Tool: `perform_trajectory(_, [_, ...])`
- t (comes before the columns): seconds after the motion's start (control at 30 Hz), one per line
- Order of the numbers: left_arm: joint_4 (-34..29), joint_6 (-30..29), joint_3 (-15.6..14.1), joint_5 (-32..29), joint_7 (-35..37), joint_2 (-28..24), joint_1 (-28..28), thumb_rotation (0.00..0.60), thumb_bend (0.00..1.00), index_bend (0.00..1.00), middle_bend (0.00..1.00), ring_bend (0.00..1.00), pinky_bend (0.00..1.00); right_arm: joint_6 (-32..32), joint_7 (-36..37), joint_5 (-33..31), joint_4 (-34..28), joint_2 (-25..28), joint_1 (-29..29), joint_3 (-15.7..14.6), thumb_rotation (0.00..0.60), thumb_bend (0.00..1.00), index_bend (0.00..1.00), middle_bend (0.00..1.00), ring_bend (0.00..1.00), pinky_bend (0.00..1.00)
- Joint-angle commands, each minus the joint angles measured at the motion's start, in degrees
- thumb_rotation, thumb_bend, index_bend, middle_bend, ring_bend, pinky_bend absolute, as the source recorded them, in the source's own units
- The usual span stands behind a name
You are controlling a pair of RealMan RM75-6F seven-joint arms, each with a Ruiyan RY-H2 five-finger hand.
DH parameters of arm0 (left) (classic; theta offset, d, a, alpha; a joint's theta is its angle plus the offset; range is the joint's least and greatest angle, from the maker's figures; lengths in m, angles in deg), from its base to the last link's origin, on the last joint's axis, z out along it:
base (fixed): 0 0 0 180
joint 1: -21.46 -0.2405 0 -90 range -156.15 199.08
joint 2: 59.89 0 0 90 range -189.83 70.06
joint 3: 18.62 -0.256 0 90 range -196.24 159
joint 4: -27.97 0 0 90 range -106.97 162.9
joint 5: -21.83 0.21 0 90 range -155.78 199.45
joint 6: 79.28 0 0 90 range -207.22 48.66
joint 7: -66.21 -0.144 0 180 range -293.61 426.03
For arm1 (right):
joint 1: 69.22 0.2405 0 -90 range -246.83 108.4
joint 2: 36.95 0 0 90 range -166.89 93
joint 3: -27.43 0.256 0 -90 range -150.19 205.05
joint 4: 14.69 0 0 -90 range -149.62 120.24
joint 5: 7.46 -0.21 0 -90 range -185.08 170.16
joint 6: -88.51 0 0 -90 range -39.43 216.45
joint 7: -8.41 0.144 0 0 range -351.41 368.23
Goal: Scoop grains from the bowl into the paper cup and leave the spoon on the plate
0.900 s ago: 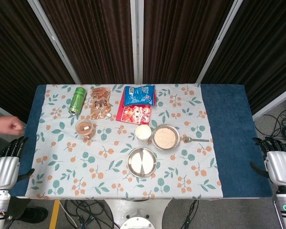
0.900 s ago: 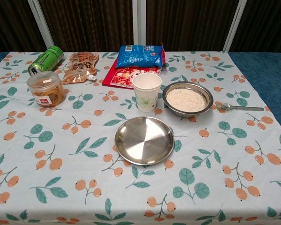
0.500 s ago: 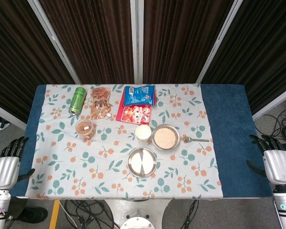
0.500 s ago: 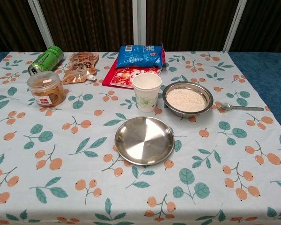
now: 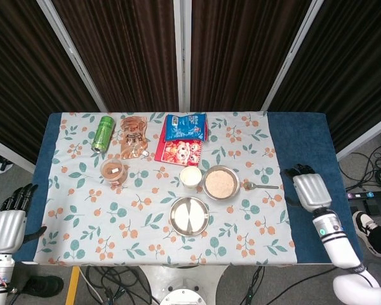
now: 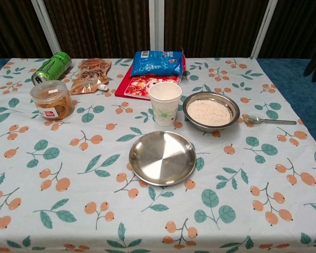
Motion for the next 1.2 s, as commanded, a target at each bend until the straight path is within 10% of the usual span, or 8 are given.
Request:
perform_trajectory(0.03, [0.12, 0.13, -0.04, -0.06, 0.11, 0.01, 0.01, 0.600, 0.00, 0.11, 0.18, 0.12, 0.24, 4.71, -4.21, -4.37, 6.11, -5.66, 4.60, 0.77, 0.600, 0.14, 0.37, 0.37, 0.16, 0.20])
perform_trajectory(1.2, [1.93, 0.97, 0.19, -1.16, 1.20, 0.86, 0.06, 0.600, 0.00, 0.11, 0.18, 0.12, 0.24, 10.90, -9.35, -9.37, 25.62, -18.92, 11.59, -3.11, 0.600, 0.20, 0.48, 0.47, 0.18, 0.22])
